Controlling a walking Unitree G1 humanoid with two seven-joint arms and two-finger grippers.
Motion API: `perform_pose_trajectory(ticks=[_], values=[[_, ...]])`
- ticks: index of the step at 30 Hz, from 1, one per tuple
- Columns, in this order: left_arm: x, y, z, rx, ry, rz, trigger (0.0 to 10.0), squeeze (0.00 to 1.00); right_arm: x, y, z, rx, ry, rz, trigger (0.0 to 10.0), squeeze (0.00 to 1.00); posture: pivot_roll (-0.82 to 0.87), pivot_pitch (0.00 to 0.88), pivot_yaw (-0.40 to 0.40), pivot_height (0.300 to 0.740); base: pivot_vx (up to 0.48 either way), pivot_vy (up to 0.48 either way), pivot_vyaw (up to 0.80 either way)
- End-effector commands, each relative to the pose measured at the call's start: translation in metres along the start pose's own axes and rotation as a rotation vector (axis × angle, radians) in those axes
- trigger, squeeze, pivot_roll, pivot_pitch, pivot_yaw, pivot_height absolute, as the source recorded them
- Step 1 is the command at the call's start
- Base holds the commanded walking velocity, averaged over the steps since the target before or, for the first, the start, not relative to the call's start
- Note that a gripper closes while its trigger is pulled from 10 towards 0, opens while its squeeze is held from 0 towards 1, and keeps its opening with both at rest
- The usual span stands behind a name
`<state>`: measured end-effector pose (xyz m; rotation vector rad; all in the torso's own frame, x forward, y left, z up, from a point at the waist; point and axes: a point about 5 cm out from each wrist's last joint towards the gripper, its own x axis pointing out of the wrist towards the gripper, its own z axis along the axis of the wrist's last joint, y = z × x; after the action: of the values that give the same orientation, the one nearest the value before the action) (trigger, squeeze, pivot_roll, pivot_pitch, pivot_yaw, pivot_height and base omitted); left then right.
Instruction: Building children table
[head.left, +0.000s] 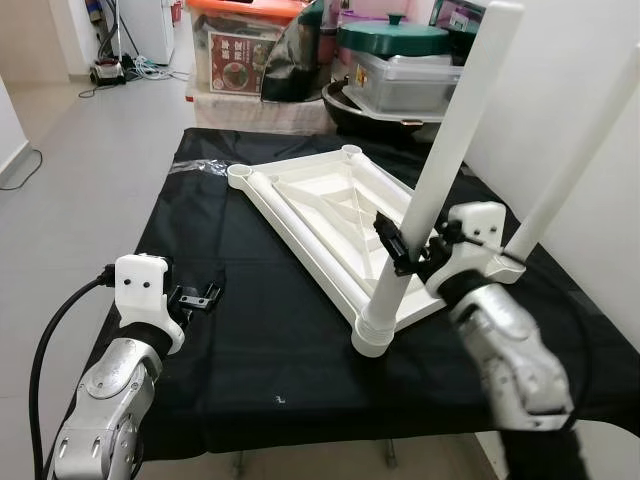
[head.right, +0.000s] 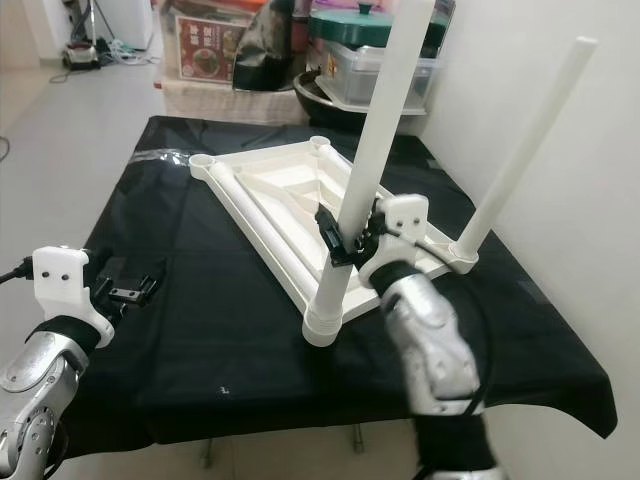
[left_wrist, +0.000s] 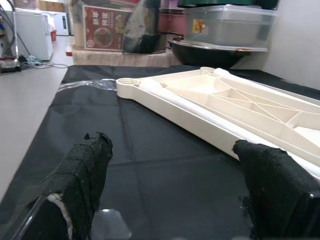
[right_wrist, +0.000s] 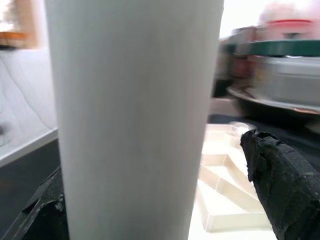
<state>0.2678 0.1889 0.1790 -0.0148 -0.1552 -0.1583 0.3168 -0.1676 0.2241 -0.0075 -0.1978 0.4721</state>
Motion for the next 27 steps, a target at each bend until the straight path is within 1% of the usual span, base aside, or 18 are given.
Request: perform_pose_trajectory(ticks=[1,2,4,5,8,10,11,14,15,16,18,20,21,22,23,25,26,27], values=[[0.001,-0.002,-0.003,0.010,0.007,-0.015,10.0,0.00,-0.002,-0.006,-0.008,0.008,0.055,0.058,10.0,0.00,0.08,0.000,-0.128,0.740,0.000,0.000,0.00],[0.001,-0.002,-0.003,0.009,0.007,-0.018,10.0,0.00,-0.002,-0.010,-0.009,-0.005,0.088,0.135,10.0,0.00,0.08,0.000,-0.132,0.740,0.000,0.000,0.00],[0.002,-0.003,-0.003,0.009,0.006,-0.021,10.0,0.00,0.002,-0.022,-0.009,-0.018,0.139,0.219,10.0,0.00,0.08,0.000,-0.134,0.740,0.000,0.000,0.00],[0.002,-0.003,-0.003,0.009,0.006,-0.021,10.0,0.00,0.002,-0.022,-0.009,-0.018,0.139,0.219,10.0,0.00,0.08,0.000,-0.134,0.740,0.000,0.000,0.00],[0.003,-0.004,-0.003,0.010,0.003,-0.022,10.0,0.00,0.013,-0.038,-0.008,-0.004,0.178,0.264,10.0,0.00,0.09,0.000,-0.143,0.740,0.000,0.000,0.00],[0.004,-0.004,-0.003,0.010,0.002,-0.021,10.0,0.00,0.016,-0.041,-0.007,0.006,0.191,0.280,10.0,0.00,0.09,0.000,-0.143,0.740,0.000,0.000,0.00],[0.004,-0.004,-0.003,0.012,0.001,-0.021,10.0,0.00,0.020,-0.043,-0.006,0.022,0.202,0.315,10.0,0.00,0.10,0.000,-0.149,0.740,0.000,0.000,0.00],[0.004,-0.004,-0.002,0.013,0.001,-0.021,10.0,0.00,0.022,-0.044,-0.005,0.033,0.209,0.339,10.0,0.00,0.10,0.000,-0.149,0.740,0.000,0.000,0.00],[0.003,-0.004,-0.002,0.015,0.000,-0.022,10.0,0.00,0.026,-0.045,-0.005,0.055,0.204,0.386,3.5,0.00,0.11,0.000,-0.156,0.740,0.000,0.000,0.00],[0.003,-0.004,-0.002,0.016,-0.001,-0.023,10.0,0.00,0.027,-0.047,-0.006,0.074,0.201,0.396,0.0,0.00,0.11,0.000,-0.161,0.740,0.000,0.000,0.00],[0.003,-0.005,-0.002,0.016,-0.001,-0.024,10.0,0.00,0.027,-0.048,-0.008,0.090,0.200,0.402,0.0,0.00,0.11,0.000,-0.161,0.740,0.000,0.000,0.00],[0.002,-0.005,-0.002,0.016,-0.002,-0.024,10.0,0.00,0.027,-0.051,-0.016,0.136,0.192,0.340,0.0,0.00,0.11,0.000,-0.164,0.740,0.000,0.000,0.00],[0.002,-0.005,-0.002,0.017,-0.003,-0.023,10.0,0.00,0.028,-0.052,-0.020,0.141,0.192,0.263,0.0,0.00,0.11,0.000,-0.165,0.740,0.000,0.000,0.00],[0.002,-0.005,-0.002,0.017,-0.003,-0.023,10.0,0.00,0.028,-0.052,-0.020,0.141,0.192,0.263,0.0,0.00,0.11,0.000,-0.165,0.740,0.000,0.000,0.00],[0.002,-0.005,-0.002,0.017,-0.003,-0.023,10.0,0.00,0.029,-0.053,-0.024,0.143,0.193,0.210,0.0,0.00,0.11,0.000,-0.165,0.740,0.000,0.000,0.00],[0.001,-0.005,-0.002,0.018,-0.003,-0.021,10.0,0.00,0.032,-0.054,-0.033,0.132,0.197,-0.017,0.0,0.00,0.11,0.000,-0.167,0.740,0.000,0.000,0.00],[0.001,-0.005,-0.002,0.018,-0.003,-0.021,10.0,0.00,0.032,-0.054,-0.033,0.132,0.197,-0.017,0.0,0.00,0.11,0.000,-0.167,0.740,0.000,0.000,0.00],[0.001,-0.004,-0.002,0.019,-0.003,-0.020,10.0,0.00,0.031,-0.056,-0.037,0.160,0.203,-0.151,0.0,0.00,0.11,0.000,-0.165,0.740,0.000,0.000,0.00]])
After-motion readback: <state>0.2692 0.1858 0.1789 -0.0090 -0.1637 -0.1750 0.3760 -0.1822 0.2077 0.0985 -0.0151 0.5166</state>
